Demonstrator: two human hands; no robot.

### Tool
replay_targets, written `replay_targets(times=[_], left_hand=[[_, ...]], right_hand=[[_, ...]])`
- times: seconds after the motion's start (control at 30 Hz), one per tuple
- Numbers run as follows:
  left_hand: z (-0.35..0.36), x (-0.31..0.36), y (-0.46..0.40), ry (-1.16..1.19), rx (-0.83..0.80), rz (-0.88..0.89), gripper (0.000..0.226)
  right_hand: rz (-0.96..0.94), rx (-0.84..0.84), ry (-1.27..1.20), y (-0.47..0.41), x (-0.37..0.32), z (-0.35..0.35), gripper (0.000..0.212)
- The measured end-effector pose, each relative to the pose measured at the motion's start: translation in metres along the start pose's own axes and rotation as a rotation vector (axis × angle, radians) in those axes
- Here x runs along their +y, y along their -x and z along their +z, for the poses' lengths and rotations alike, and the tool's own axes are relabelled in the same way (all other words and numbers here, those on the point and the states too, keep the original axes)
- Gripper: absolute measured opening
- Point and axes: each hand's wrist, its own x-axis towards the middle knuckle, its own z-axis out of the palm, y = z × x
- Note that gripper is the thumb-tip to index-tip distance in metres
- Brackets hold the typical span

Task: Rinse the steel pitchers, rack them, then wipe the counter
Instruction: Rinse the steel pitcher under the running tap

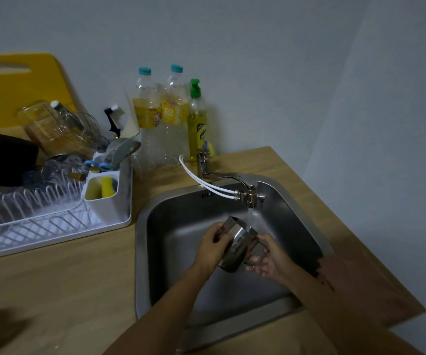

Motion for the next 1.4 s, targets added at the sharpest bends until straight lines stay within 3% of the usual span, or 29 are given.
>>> replay_targets(times=[0.1, 0.27, 0.57, 0.7, 0.8, 0.93, 1.1, 1.23, 1.4], left_hand=[[0.0, 0.009, -0.003, -0.001, -0.078, -0.002, 0.016], [0.006, 0.009, -0.012, 0.009, -0.083, -0.04, 0.035], [0.023, 0.0, -0.004, 0.034, -0.202, -0.185, 0.043], [0.03, -0.009, -0.002, 0.095, -0.178, -0.261, 0.036], [0.028, -0.016, -0.003, 0.095, -0.166, -0.251, 0.021], [0.023, -0.013, 0.002, 0.128, -0.126, -0.218, 0.029], [0.014, -0.012, 0.01, 0.171, -0.08, -0.144, 0.023], [0.012, -0.021, 0.024, 0.252, -0.054, -0.149, 0.032], [0.008, -0.026, 0.046, 0.368, -0.036, -0.193, 0.017]], right_hand=[[-0.087, -0.038, -0.038, -0.001, 0.003, -0.004, 0.027], [-0.21, 0.043, -0.014, -0.001, 0.001, -0.008, 0.013], [-0.497, 0.347, 0.629, 0.013, -0.02, -0.031, 0.037], [-0.489, 0.325, 0.817, 0.012, -0.026, -0.043, 0.045], [-0.431, 0.246, 0.73, 0.012, -0.029, -0.049, 0.057], [-0.345, 0.172, 0.554, 0.019, -0.028, -0.04, 0.041], [-0.285, 0.064, 0.392, 0.013, -0.022, -0.03, 0.036], [-0.367, 0.063, 0.427, 0.008, -0.024, -0.018, 0.028], [-0.451, 0.046, 0.624, 0.012, -0.029, -0.003, 0.025]])
